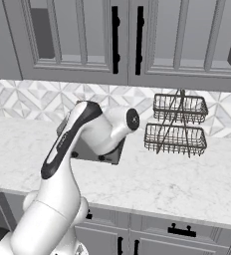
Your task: Start the toaster. Once the lever pops up, take the bread to the plate on the dining counter.
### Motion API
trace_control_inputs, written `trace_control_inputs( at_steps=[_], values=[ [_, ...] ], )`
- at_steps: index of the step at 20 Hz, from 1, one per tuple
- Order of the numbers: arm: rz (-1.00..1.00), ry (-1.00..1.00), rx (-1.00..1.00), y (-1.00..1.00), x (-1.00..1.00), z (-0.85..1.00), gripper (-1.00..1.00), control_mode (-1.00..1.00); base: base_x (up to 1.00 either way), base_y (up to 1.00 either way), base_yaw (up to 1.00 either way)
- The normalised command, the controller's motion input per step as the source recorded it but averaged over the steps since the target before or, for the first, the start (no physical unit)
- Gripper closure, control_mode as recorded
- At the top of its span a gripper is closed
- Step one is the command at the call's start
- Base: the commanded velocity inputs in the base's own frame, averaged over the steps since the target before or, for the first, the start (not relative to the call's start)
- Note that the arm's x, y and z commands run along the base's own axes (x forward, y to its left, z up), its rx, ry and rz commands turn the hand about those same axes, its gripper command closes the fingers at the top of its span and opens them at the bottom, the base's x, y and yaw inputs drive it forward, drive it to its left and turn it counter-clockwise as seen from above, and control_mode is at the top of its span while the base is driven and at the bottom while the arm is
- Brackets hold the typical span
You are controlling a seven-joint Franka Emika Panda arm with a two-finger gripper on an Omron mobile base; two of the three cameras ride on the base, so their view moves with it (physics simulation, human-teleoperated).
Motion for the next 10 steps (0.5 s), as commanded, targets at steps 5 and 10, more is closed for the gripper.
trace_control_inputs(
  at_steps=[5,10],
  values=[
    [0.28,-0.01,-0.21,0.0,-1.0,0.0,1.0,-1.0,0.0,0.0,0.0],
    [0.12,-0.05,-0.16,0.0,-0.94,0.0,1.0,-1.0,0.0,0.0,0.0]
  ],
)
